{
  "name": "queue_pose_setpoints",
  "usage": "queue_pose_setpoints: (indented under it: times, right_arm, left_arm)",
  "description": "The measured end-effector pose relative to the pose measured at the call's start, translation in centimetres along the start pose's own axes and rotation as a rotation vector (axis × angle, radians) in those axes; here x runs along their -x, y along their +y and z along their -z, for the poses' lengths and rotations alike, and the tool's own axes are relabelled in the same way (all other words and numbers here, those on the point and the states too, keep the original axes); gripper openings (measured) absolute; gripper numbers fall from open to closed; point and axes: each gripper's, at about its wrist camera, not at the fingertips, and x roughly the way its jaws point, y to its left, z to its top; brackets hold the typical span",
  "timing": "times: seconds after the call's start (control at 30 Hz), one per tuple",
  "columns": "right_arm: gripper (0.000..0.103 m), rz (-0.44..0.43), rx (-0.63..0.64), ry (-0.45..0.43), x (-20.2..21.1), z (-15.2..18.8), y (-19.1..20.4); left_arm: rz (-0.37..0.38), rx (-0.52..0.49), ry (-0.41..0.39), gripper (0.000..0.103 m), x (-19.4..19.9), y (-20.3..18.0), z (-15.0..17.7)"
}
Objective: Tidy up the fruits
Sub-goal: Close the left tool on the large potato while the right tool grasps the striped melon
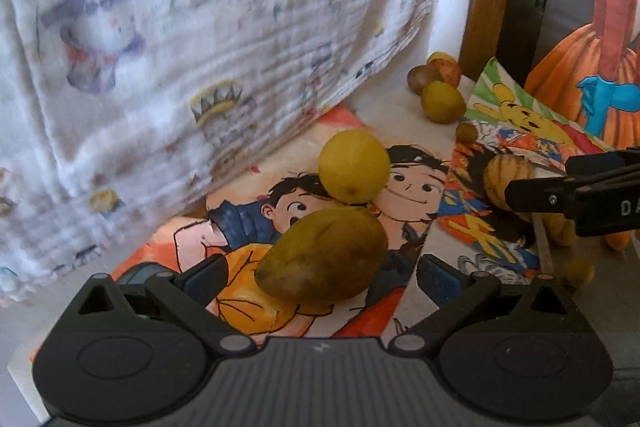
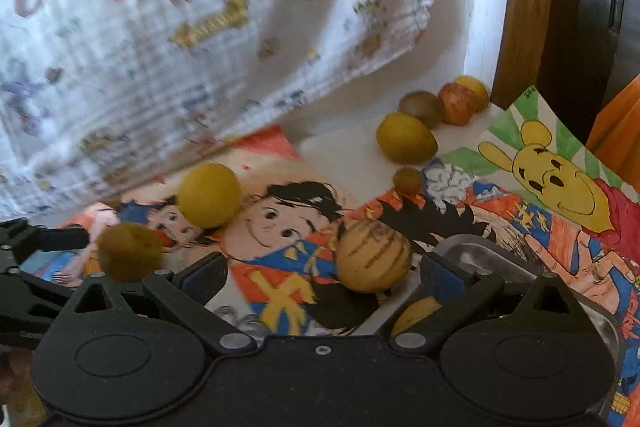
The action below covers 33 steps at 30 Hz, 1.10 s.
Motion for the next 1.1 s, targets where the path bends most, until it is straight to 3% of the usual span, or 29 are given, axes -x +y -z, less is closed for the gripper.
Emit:
queue_pose_setpoints:
  times: [0.27, 0.57, 0.73, 1.1]
  right_arm:
    - [0.098, -0.027, -0.018, 0.028, -3.4, -0.4, -1.3]
    - [0.097, 0.006, -0.017, 0.016, -4.8, -0.3, -1.9]
    - [0.080, -0.008, -0.027, 0.060, -5.8, 0.3, -2.1]
    - [0.074, -0.031, -0.037, 0.040, -5.5, 0.5, -1.6]
  left_arm:
    - [-0.009, 0.044, 0.010, 0.099, -1.5, 1.0, 0.1]
    - [-0.022, 0.003, -0.006, 0.091, -2.1, 0.5, 0.1]
    - [-0.025, -0.026, -0.009, 0.084, -2.1, 0.0, 0.1]
    - [-0.032, -0.042, -0.012, 0.078, -2.1, -0.3, 0.1]
